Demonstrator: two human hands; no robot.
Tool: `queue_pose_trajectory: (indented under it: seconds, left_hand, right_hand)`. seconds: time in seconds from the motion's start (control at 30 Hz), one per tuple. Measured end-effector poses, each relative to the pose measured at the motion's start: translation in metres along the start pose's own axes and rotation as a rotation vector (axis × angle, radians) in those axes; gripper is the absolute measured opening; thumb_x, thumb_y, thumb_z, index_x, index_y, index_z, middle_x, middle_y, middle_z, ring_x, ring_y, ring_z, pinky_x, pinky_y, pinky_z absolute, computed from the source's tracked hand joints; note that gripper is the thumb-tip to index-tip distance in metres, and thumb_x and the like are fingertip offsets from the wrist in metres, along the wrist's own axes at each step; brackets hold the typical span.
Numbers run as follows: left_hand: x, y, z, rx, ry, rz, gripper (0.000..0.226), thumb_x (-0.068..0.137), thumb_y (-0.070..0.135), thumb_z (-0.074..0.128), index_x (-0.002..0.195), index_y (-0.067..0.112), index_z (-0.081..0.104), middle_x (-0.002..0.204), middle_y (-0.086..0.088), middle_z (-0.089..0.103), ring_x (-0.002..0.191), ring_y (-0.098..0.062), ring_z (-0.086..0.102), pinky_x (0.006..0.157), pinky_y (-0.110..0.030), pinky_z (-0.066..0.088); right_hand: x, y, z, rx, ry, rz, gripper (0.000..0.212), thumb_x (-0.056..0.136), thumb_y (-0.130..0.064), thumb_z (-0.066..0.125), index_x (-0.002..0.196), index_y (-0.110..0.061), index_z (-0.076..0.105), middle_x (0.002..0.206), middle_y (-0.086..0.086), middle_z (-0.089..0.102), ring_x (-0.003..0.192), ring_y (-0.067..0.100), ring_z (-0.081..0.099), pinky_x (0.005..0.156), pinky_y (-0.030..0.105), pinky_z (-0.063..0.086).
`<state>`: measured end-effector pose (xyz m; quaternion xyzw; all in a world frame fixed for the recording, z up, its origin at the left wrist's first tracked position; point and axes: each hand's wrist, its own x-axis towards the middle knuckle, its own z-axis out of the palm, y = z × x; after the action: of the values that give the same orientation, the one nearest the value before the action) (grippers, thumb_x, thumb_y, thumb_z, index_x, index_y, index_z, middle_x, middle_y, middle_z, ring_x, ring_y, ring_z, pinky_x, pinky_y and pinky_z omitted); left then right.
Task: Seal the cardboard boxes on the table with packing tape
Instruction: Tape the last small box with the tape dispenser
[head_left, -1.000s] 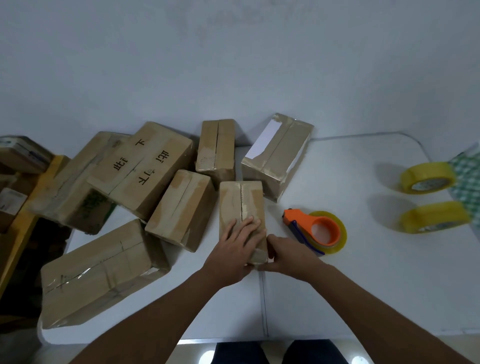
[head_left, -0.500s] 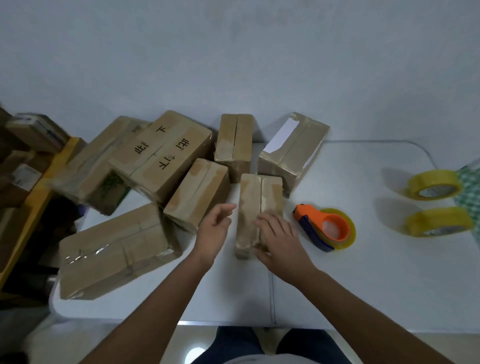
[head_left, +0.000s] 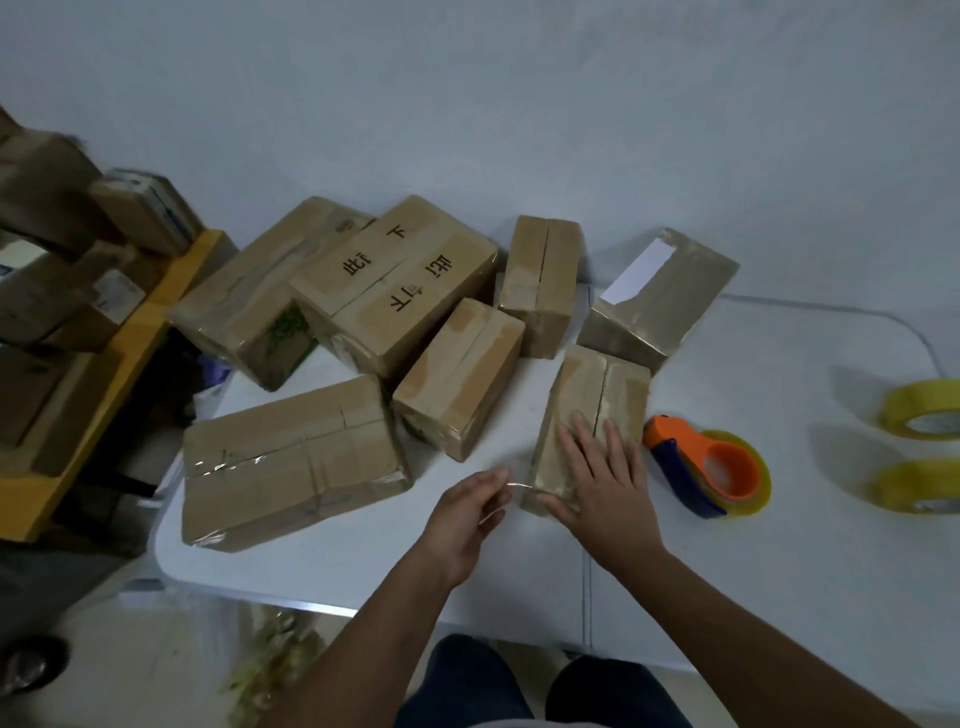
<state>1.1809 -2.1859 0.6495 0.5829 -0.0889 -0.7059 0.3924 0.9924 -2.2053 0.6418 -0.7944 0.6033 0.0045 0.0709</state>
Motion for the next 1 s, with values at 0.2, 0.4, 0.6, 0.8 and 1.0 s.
queue_pose_trajectory:
  seconds: [0.2, 0.4, 0.6, 0.8, 1.0]
  left_hand:
    - [0.002, -0.008, 0.002, 0.133, 0.066, 0.235, 0.016, 0.093, 0.018, 0.068, 0.101, 0.004, 0.071, 0.083, -0.003, 0.065, 0.081, -0.014, 0.057, 0.083, -0.025, 0.051]
    - [0.008, -0.014, 0.009, 0.182, 0.124, 0.315, 0.013, 0.095, 0.016, 0.065, 0.099, 0.005, 0.069, 0.071, 0.003, 0.062, 0.071, -0.010, 0.056, 0.082, -0.027, 0.051]
    - [0.021, -0.016, 0.027, 0.314, 0.118, 0.333, 0.010, 0.097, 0.015, 0.061, 0.089, 0.011, 0.066, 0.075, 0.005, 0.064, 0.075, -0.012, 0.058, 0.077, -0.027, 0.052]
    - [0.029, -0.021, 0.028, 0.448, 0.063, 0.280, 0.013, 0.101, 0.019, 0.054, 0.095, 0.017, 0.064, 0.091, -0.001, 0.066, 0.084, -0.015, 0.057, 0.072, -0.022, 0.046]
    - [0.039, -0.007, 0.038, 0.566, 0.095, 0.191, 0.024, 0.098, 0.020, 0.059, 0.120, 0.024, 0.050, 0.122, 0.001, 0.044, 0.108, -0.020, 0.051, 0.083, -0.027, 0.044]
  right_hand:
    - [0.000, -0.002, -0.001, -0.005, 0.005, 0.015, 0.087, 0.088, -0.077, 0.014, 0.155, -0.022, 0.022, 0.162, -0.001, 0.016, 0.150, 0.029, 0.009, 0.119, 0.052, 0.013]
    - [0.000, -0.002, -0.002, 0.005, 0.012, 0.016, 0.086, 0.088, -0.077, 0.014, 0.154, -0.023, 0.024, 0.162, -0.003, 0.018, 0.150, 0.028, 0.009, 0.120, 0.048, 0.005]
    - [0.002, -0.002, -0.001, 0.009, 0.020, 0.024, 0.085, 0.088, -0.076, 0.016, 0.154, -0.024, 0.024, 0.162, -0.004, 0.017, 0.151, 0.026, 0.006, 0.120, 0.047, 0.004]
    - [0.002, -0.002, 0.004, 0.015, 0.030, 0.028, 0.082, 0.088, -0.073, 0.028, 0.154, -0.023, 0.023, 0.162, -0.003, 0.016, 0.151, 0.028, 0.006, 0.120, 0.051, 0.007]
    - [0.003, -0.002, 0.003, 0.011, 0.027, 0.041, 0.084, 0.088, -0.073, 0.025, 0.155, -0.023, 0.020, 0.163, -0.001, 0.015, 0.150, 0.029, 0.005, 0.119, 0.052, 0.007]
